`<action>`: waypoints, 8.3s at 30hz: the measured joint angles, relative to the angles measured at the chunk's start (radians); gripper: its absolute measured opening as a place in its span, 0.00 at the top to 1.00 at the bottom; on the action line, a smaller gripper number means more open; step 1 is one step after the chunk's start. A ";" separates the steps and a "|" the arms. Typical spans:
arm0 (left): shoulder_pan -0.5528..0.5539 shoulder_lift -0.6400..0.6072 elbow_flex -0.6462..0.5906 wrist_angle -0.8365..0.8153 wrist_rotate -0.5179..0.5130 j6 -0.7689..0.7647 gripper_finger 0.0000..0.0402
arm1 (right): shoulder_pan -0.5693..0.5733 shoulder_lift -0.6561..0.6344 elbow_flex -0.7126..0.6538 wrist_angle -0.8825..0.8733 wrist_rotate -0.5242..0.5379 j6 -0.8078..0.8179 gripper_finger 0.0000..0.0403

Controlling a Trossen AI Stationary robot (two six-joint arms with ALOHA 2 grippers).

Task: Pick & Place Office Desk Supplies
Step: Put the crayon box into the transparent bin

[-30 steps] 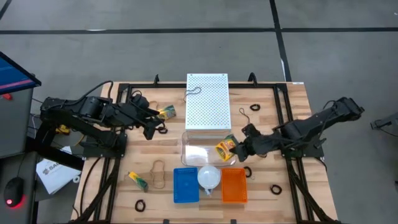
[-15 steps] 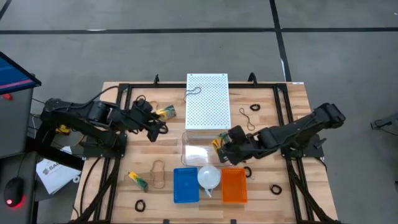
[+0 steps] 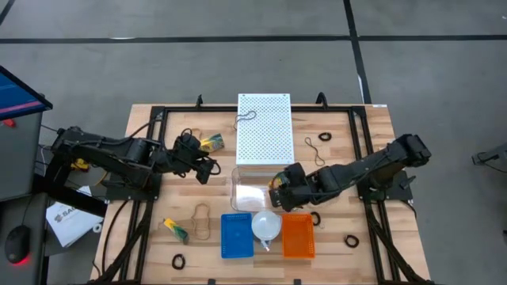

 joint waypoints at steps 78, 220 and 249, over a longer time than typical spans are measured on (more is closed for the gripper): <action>0.004 -0.064 0.000 -0.024 -0.070 0.027 0.50 | -0.145 0.095 0.013 0.170 -0.030 -0.280 0.62; 0.173 0.529 0.000 0.753 0.524 0.466 0.57 | 0.126 -0.388 0.014 -0.320 0.344 -0.002 0.44; -0.118 -0.102 0.001 -0.195 0.822 0.510 0.55 | 0.107 -0.397 0.015 -0.163 0.441 -0.208 0.44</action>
